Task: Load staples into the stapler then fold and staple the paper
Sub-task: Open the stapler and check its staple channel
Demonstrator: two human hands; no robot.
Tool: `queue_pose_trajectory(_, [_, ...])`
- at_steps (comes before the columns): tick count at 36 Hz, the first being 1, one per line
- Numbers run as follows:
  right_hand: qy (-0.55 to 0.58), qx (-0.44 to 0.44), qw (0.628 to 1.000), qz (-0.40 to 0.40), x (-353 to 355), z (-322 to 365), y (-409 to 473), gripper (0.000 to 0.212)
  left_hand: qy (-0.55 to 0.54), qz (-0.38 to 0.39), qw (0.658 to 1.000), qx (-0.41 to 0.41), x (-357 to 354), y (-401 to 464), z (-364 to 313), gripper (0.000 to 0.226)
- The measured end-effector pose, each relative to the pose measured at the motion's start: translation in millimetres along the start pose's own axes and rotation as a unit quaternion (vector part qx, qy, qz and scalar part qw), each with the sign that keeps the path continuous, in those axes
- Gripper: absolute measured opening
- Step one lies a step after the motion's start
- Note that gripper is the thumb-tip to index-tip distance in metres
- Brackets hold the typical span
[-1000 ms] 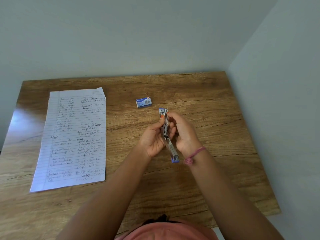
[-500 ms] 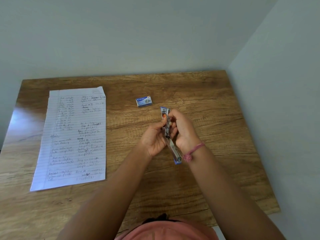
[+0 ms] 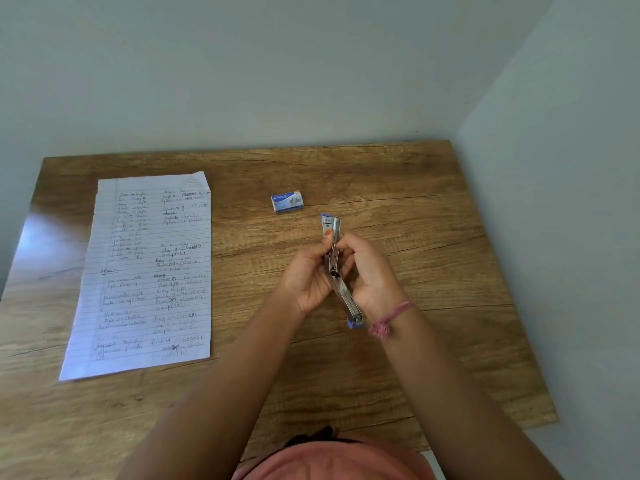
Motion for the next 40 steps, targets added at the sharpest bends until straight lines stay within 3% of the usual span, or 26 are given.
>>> queue_pose_trajectory(17, [0.007,0.004,1.000,-0.013,-7.9,-0.3,1.3,0.019,-0.006,-0.020,1.000,0.004,1.4,-0.9,1.6,0.025])
queue_pose_trajectory(21, [0.021,-0.003,1.000,-0.004,-7.4,-0.6,0.3,0.010,-0.004,-0.026,1.000,0.006,1.1,-1.3,1.4,0.024])
queue_pose_trajectory(31, [0.028,-0.010,0.999,0.013,-2.1,-2.7,0.1,0.021,-0.011,-0.009,1.000,0.006,1.1,-1.5,0.7,0.020])
queue_pose_trajectory(37, [-0.008,0.001,1.000,0.017,-4.9,-2.1,0.9,0.008,-0.023,-0.010,1.000,0.004,3.6,1.5,-1.6,0.023])
queue_pose_trajectory(40, [-0.017,0.011,1.000,0.023,-3.8,-1.7,0.7,0.025,-0.035,-0.002,0.999,0.006,3.6,2.4,-2.6,0.027])
Point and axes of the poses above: each hand's wrist, its own y-axis towards the middle knuckle, its own x-axis out of the back of the hand, z = x × y, the point moved 5 cm from there along y, towards the middle knuckle, and after that the axes turned 12 degrees about z, right-handed, at the moved point
